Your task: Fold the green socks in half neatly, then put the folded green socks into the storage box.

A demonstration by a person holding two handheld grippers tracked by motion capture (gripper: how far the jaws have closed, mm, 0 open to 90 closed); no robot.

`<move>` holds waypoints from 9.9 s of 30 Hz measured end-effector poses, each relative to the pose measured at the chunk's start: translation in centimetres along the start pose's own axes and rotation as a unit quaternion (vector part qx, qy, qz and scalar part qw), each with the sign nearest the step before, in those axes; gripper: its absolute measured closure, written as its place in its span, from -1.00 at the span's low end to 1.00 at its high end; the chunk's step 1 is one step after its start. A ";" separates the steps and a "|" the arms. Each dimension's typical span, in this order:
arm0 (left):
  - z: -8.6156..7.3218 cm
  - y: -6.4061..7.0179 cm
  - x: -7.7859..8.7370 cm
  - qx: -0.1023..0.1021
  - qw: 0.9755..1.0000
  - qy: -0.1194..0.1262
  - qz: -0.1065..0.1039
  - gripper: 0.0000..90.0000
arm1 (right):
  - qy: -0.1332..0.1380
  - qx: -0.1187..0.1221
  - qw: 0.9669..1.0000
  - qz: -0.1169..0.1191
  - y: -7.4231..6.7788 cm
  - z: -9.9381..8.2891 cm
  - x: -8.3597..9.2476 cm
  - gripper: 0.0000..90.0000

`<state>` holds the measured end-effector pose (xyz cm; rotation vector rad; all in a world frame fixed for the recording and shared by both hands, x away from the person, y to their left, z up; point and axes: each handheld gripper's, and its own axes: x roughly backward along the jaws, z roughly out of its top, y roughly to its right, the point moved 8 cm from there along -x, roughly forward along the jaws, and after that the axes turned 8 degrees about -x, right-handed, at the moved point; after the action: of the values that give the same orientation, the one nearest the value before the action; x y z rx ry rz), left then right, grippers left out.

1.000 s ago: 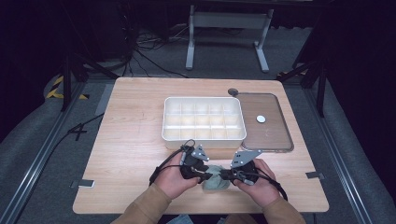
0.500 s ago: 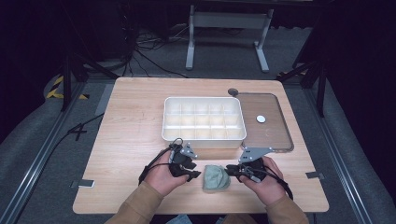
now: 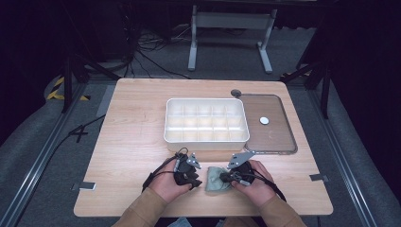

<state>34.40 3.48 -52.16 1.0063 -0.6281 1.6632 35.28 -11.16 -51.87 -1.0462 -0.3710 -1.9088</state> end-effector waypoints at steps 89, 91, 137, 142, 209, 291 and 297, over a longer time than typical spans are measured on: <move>5.3 2.6 -2.5 -0.140 0.988 0.069 0.005 0.18 | -0.028 0.000 0.999 0.018 -0.6 -1.6 0.5 0.91; 5.2 2.6 -2.5 -0.140 0.988 0.069 0.001 0.18 | -0.027 0.000 0.999 0.019 -0.6 -1.7 0.4 0.90; 3.2 3.1 -1.6 -0.081 0.996 0.014 0.042 -0.25 | 0.039 -0.115 0.993 0.015 0.2 -0.5 0.3 0.12; 3.2 3.1 -1.8 -0.089 0.995 0.011 0.052 -0.29 | 0.031 -0.125 0.991 0.025 0.3 -0.4 0.0 0.09; -2.4 -4.6 10.0 0.036 0.989 0.068 0.123 -0.31 | 0.081 -0.075 0.994 -0.003 2.6 6.1 9.6 0.76; -6.7 -5.4 13.3 0.088 0.979 0.090 0.159 -0.35 | -0.041 0.031 0.991 -0.123 14.8 10.0 5.7 0.73; -6.5 -5.5 13.2 0.082 0.980 0.087 0.158 -0.35 | -0.066 0.037 0.990 -0.122 14.5 8.9 4.3 0.73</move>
<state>36.28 17.15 -44.61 0.8955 -0.5614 2.0872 50.76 -16.15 -45.32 -1.1223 -0.6667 -2.0281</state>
